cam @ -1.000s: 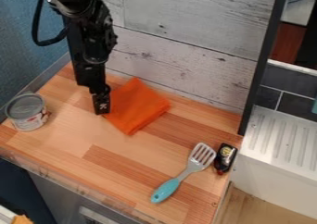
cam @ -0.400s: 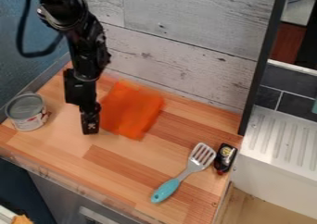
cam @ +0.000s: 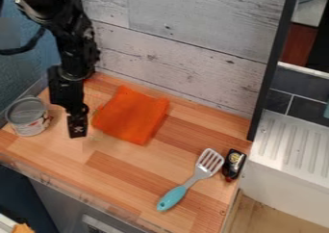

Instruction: Moved the towel to the center

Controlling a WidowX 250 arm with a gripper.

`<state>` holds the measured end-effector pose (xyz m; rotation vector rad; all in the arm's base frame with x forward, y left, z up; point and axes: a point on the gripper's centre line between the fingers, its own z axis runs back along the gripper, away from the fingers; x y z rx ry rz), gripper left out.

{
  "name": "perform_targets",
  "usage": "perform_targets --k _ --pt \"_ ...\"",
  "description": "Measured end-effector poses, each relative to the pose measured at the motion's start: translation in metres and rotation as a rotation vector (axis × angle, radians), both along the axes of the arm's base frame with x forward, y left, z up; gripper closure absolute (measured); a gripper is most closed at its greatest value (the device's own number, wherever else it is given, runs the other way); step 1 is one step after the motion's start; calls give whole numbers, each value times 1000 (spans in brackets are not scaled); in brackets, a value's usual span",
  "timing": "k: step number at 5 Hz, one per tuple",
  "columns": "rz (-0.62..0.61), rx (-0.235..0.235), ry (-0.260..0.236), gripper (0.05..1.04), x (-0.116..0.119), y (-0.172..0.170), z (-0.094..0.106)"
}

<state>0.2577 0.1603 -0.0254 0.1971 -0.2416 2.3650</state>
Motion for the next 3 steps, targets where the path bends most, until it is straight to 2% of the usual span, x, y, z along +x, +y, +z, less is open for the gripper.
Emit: perform_targets --k 1,2,3 --pt "-24 -21 -23 83 -3 -4 9" --pt "-77 0 -124 83 5 -8 46" --pt "-134 -1 -176 83 8 -13 63"
